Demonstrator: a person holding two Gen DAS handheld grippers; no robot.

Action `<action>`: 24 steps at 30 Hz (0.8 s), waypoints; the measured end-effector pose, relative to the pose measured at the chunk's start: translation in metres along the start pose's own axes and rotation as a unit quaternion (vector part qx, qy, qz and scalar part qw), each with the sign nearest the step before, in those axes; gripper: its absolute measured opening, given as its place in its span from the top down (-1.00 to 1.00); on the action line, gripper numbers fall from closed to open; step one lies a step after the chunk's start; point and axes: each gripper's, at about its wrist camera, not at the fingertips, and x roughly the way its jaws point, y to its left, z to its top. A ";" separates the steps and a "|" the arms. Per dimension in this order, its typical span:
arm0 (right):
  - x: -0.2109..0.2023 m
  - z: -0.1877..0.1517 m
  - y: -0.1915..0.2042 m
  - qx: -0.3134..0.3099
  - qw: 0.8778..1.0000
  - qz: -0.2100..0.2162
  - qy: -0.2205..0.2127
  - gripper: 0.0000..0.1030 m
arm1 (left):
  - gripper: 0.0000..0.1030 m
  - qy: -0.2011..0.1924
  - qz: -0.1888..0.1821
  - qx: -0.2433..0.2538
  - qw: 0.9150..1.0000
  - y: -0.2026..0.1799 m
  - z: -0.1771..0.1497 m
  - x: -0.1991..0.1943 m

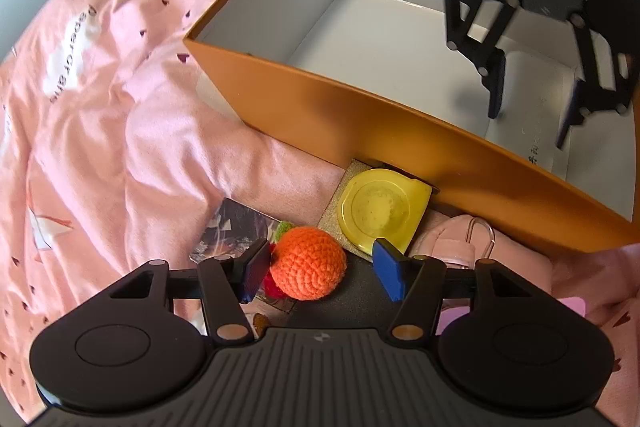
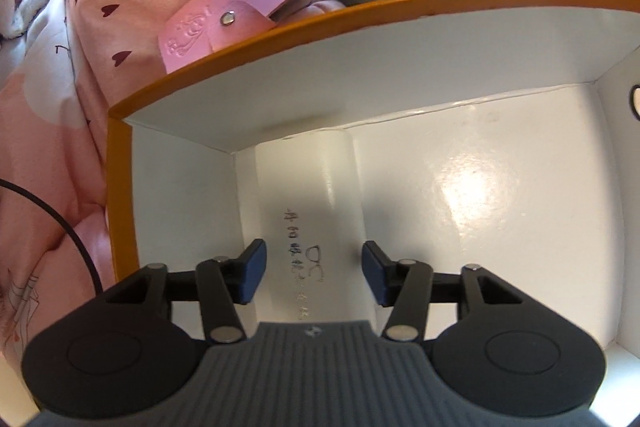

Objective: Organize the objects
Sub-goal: 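Grasp the orange crocheted fruit with the left gripper while the right gripper releases the lid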

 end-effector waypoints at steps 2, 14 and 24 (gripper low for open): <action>0.001 -0.001 0.004 -0.009 1.000 -0.002 -0.004 -0.18 | -0.31 0.002 -0.005 -0.006 1.000 0.002 -0.001 -0.001; 0.007 -0.008 0.010 0.001 1.000 0.015 -0.010 0.27 | 0.09 0.017 0.028 -0.004 0.999 -0.008 -0.006 0.006; -0.033 -0.039 0.010 0.052 0.996 -0.033 -0.061 0.28 | 0.11 -0.036 0.032 -0.031 0.998 -0.015 -0.002 -0.029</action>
